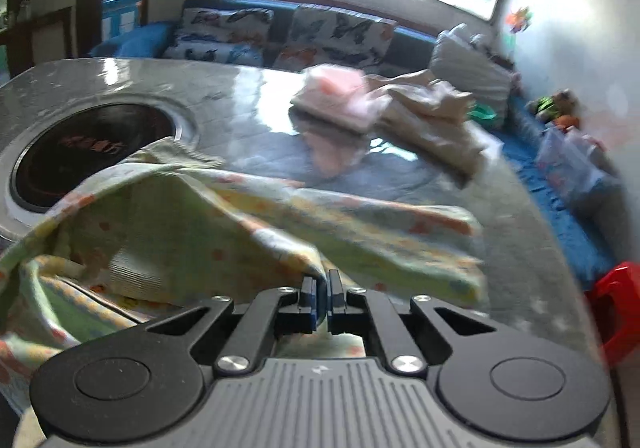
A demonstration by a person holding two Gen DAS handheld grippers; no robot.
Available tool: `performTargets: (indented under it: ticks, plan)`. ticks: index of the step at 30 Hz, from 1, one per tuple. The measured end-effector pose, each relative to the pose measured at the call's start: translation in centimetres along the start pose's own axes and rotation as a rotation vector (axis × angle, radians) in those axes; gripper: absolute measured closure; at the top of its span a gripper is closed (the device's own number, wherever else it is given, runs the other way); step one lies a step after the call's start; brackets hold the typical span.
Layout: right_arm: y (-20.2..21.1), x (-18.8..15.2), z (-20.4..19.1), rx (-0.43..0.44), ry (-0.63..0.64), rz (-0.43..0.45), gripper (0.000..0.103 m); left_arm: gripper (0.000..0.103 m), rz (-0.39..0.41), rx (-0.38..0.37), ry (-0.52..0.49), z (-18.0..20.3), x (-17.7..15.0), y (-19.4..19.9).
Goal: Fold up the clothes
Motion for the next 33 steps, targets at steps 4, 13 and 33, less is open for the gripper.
performTargets:
  ticks: [4, 13, 33]
  plan:
    - [1.8, -0.6, 1.8, -0.061, -0.008, 0.020, 0.100, 0.096, 0.013, -0.001, -0.007, 0.1, 0.1, 0.2]
    - [5.6, -3.2, 5.7, -0.173, -0.101, 0.026, 0.100, 0.076, 0.072, 0.044, -0.027, 0.4, 2.2, 1.0]
    - [11.0, -4.1, 9.0, -0.052, -0.155, -0.019, 0.063, 0.056, 0.090, 0.150, -0.041, -1.0, 10.4, -4.8]
Point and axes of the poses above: each gripper's, at about its wrist camera, not at the fingertips, and y roughly against the way its jaws point, z to its right, x to its top, the point moved 1 cm from there along -y, roughly the way its jaws point
